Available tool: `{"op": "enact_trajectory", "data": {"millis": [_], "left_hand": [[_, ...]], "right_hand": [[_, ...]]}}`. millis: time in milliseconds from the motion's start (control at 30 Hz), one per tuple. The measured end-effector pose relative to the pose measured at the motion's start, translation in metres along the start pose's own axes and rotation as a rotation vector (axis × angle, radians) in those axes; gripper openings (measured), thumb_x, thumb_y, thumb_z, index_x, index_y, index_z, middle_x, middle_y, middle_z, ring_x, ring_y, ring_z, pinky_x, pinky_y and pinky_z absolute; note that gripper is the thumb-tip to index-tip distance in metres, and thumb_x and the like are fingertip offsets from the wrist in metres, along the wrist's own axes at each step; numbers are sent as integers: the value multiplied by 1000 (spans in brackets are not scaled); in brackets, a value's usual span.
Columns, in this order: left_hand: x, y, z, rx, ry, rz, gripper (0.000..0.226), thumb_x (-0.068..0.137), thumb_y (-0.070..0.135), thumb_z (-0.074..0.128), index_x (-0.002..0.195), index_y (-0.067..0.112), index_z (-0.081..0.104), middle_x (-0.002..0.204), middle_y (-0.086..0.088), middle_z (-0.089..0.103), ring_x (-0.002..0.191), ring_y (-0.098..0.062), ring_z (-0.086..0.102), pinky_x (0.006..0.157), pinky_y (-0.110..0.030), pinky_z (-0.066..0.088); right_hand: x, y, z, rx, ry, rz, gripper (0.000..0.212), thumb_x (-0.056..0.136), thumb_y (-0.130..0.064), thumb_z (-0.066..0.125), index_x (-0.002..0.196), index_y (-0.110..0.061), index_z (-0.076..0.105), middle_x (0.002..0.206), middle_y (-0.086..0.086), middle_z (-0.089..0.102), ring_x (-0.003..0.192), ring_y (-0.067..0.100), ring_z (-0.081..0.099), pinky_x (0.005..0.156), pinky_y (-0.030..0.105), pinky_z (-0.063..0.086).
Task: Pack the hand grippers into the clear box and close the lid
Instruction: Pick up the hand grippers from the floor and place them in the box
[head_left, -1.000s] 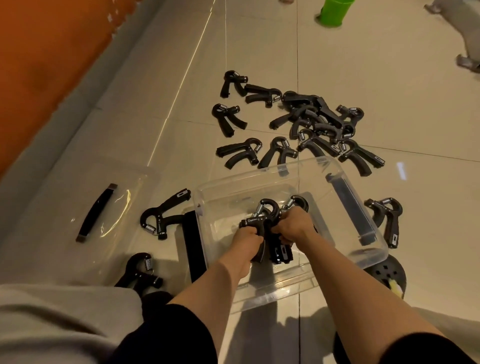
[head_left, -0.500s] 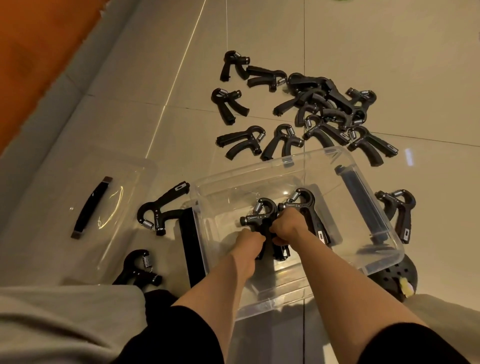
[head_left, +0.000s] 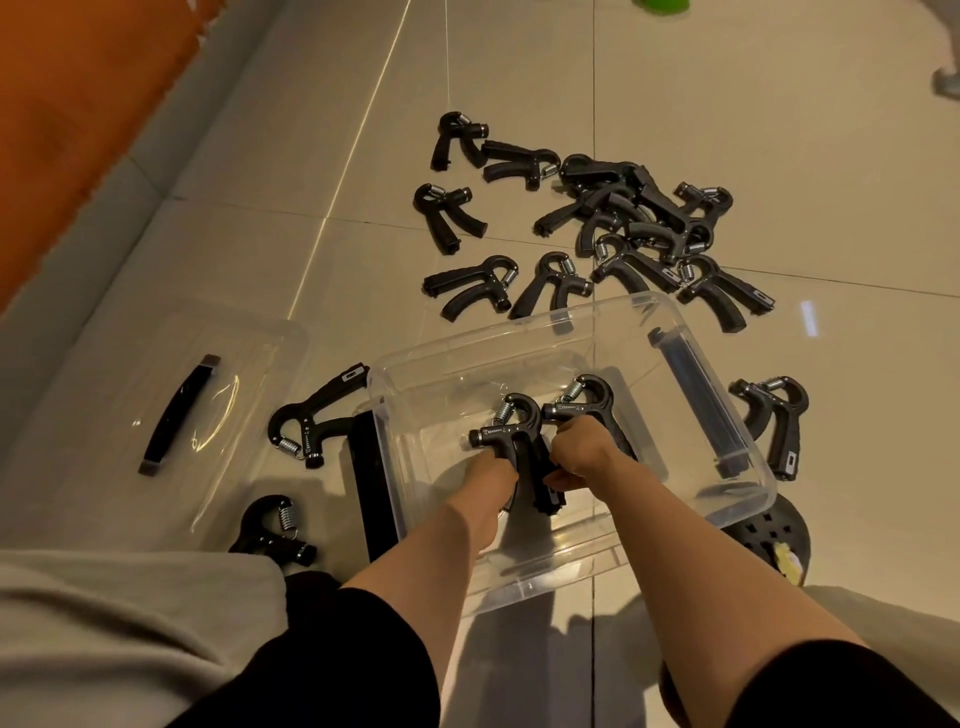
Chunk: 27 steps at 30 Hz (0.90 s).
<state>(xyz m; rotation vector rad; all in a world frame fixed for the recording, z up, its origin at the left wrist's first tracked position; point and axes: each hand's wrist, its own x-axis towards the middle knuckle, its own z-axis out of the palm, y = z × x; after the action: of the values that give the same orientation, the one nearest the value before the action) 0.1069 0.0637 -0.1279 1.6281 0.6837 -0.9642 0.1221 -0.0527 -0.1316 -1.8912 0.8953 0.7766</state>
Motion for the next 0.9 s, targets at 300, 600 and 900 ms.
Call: {"op": "enact_trajectory", "data": {"millis": [300, 600, 900], "left_hand": [[-98, 6, -27, -358, 88, 323, 17, 89, -2, 54, 89, 13, 62, 88, -10, 62, 81, -18, 59, 80, -29, 50], [-212, -56, -116, -433, 484, 460, 17, 92, -3, 48, 102, 3, 60, 88, -14, 63, 70, -16, 59, 66, -25, 53], [-193, -170, -184, -483, 652, 289, 25, 88, 7, 56, 110, 17, 60, 105, -13, 62, 92, -25, 60, 71, -31, 50]], "right_hand": [[-101, -25, -7, -53, -33, -389, 17, 81, 8, 49, 72, -5, 57, 54, 11, 52, 41, 18, 50, 41, 23, 41], [-215, -35, 31, 4, -89, -651, 11, 83, 4, 59, 81, -7, 61, 83, 15, 64, 63, 21, 63, 53, 25, 53], [-222, -40, 183, -313, -205, -784, 11, 80, -1, 59, 83, -10, 64, 88, 11, 66, 83, 26, 66, 79, 43, 57]]}}
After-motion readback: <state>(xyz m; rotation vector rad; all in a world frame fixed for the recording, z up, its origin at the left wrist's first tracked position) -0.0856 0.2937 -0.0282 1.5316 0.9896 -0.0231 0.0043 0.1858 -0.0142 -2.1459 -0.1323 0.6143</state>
